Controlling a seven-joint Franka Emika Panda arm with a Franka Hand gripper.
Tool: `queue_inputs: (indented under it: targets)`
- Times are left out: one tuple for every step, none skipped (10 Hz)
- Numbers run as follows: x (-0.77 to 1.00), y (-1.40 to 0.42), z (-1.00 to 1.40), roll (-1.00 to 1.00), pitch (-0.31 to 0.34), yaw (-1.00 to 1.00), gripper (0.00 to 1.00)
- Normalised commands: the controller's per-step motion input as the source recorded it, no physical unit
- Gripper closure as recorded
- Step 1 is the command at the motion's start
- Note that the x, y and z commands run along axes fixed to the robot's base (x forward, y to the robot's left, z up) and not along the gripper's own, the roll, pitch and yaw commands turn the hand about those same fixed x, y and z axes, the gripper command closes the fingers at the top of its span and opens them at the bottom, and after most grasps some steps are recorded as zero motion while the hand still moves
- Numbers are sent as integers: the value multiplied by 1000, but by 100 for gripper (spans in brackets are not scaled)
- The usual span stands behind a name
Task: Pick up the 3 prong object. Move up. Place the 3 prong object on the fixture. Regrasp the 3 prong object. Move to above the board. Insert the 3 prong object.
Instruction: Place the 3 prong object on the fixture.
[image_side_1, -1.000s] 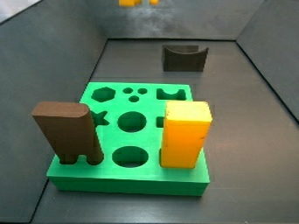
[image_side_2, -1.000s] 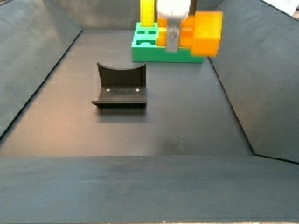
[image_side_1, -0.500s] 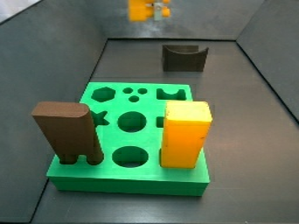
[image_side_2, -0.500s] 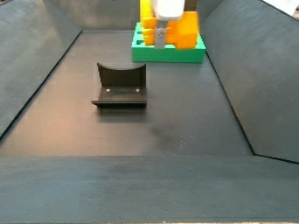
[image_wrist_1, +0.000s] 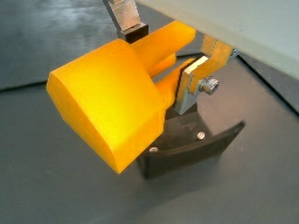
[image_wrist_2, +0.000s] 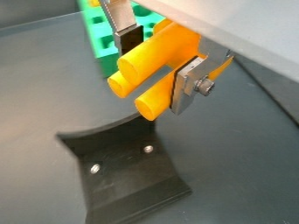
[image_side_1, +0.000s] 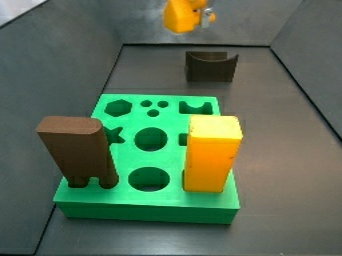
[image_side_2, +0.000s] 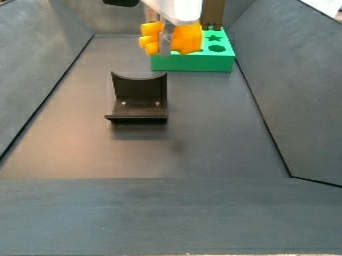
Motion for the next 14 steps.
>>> queue_inputs:
  targets:
    - [189, -16, -14, 68, 39, 1000, 100]
    - [122, -13, -9, 70, 43, 1000, 100]
    - [40, -9, 8, 74, 49, 1000, 100]
    - [35, -10, 13, 79, 52, 1000, 100]
    - [33, -10, 11, 87, 57, 1000, 100]
    - [434, 656, 601, -637, 118, 1000, 100]
    - [371, 578, 532, -747, 152, 1000, 100]
    - [293, 466, 419, -789, 173, 1000, 100]
    - [168, 228, 170, -838, 205, 1000, 100]
    - [127, 129, 69, -859, 233, 1000, 100]
    - [104, 83, 46, -901, 320, 1000, 100]
    - [102, 68, 35, -931, 379, 1000, 100]
    - [104, 58, 7, -1000, 552, 954, 100]
    - [105, 47, -10, -802, 605, 582, 100]
